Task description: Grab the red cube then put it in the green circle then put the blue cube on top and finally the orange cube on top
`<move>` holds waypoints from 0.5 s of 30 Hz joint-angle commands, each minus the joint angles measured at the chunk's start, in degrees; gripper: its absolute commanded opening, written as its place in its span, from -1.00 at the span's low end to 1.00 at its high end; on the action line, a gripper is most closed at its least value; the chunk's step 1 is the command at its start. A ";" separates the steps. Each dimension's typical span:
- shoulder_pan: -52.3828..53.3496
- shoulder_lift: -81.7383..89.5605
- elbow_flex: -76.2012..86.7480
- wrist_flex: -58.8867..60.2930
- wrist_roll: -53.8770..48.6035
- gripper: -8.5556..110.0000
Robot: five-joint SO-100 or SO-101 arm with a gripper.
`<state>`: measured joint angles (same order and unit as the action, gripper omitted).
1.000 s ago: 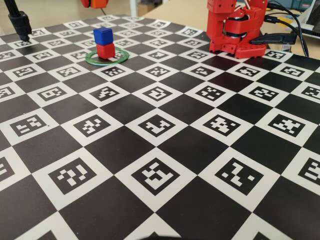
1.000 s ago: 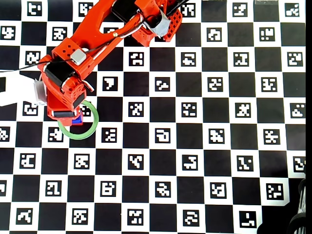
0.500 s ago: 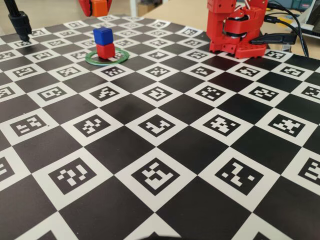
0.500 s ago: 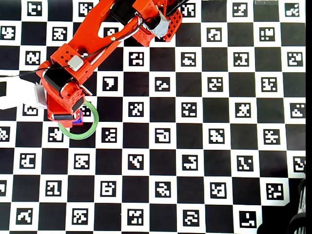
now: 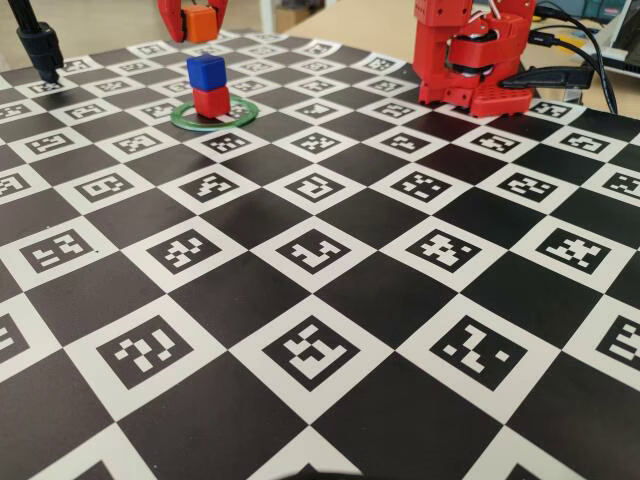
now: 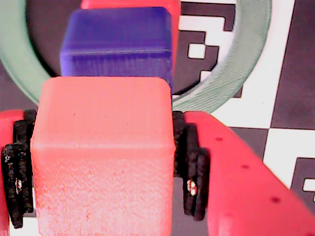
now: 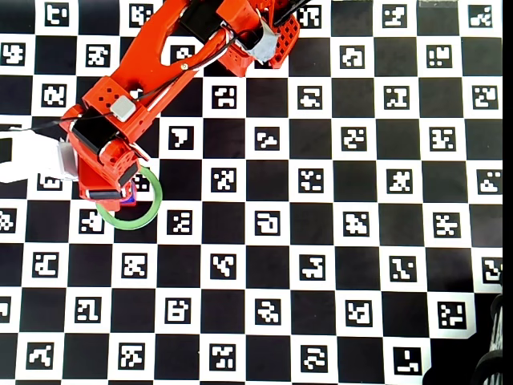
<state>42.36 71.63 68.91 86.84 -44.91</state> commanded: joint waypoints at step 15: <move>-2.02 2.99 -0.09 0.09 2.29 -0.81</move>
<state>41.40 71.63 69.61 86.84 -43.07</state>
